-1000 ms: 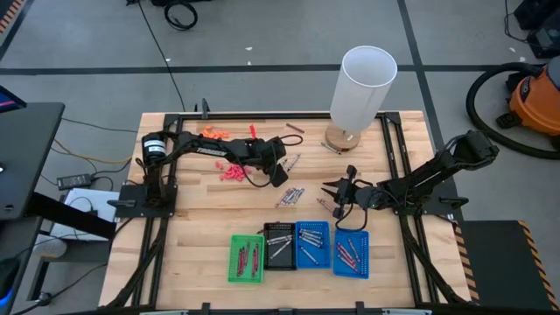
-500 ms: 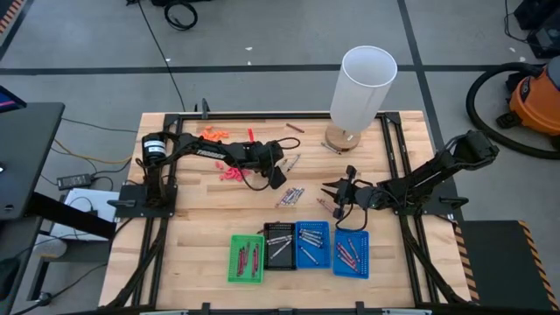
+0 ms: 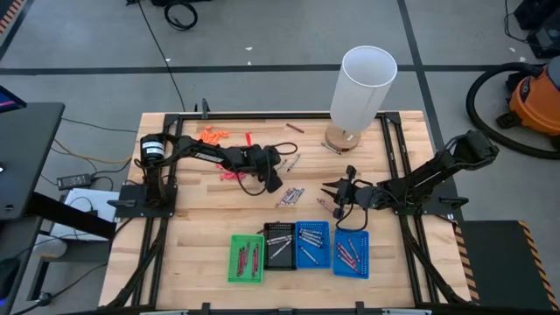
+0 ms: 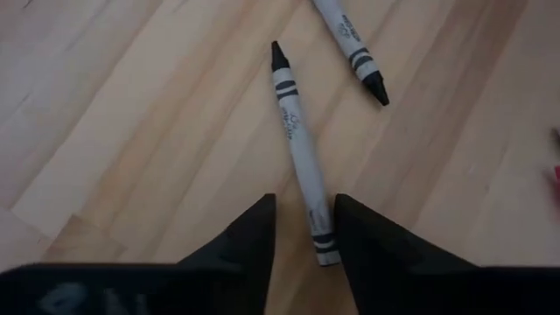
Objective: Sort crayons
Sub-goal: Put the black crayon into the left blue bin
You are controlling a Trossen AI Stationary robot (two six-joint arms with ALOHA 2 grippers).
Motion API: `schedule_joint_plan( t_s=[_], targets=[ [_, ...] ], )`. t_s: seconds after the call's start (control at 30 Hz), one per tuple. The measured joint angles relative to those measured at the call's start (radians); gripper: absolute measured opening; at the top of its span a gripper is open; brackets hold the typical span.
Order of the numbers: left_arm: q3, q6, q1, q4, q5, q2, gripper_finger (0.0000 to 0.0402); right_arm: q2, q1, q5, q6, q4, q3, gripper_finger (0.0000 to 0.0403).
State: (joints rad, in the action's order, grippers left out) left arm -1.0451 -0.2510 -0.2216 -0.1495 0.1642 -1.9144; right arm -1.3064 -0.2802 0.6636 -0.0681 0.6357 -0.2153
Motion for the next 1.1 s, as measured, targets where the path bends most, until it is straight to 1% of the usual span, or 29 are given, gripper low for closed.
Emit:
schedule_joint_plan(
  t_s=[0.27,0.33,0.5,0.67,0.77,0.87,1.0,1.1],
  targets=[
    [-0.001,0.009,0.004,-0.039,-0.006,0.0,0.0031,0.0,0.0,-0.002,0.0,0.0,0.0,0.0089],
    [0.0,0.009,0.005,-0.049,-0.007,0.0,0.0014,0.0,0.0,-0.002,0.002,-0.001,0.0,0.0089],
    [0.004,0.029,0.007,-0.062,-0.006,0.026,0.0014,0.0,0.0,-0.002,0.008,-0.001,0.0,0.0089],
    [0.015,0.078,0.021,-0.101,0.003,0.096,0.0015,0.0,0.0,-0.002,0.008,-0.001,0.0,0.0089],
    [0.009,0.161,0.056,-0.054,-0.001,0.145,0.0015,0.0,0.0,-0.002,0.008,-0.001,0.0,0.0089],
    [0.009,0.25,0.118,-0.006,-0.018,0.162,0.0015,0.0,0.0,-0.001,0.008,-0.002,0.0,0.0089],
    [0.009,0.337,0.202,0.126,-0.137,0.166,0.0016,0.0,0.0,0.031,0.008,-0.012,0.0,0.0089],
    [0.009,0.362,0.264,0.227,-0.162,0.149,0.0016,0.0,0.0,0.05,0.008,-0.014,0.0,0.0089]
  ],
)
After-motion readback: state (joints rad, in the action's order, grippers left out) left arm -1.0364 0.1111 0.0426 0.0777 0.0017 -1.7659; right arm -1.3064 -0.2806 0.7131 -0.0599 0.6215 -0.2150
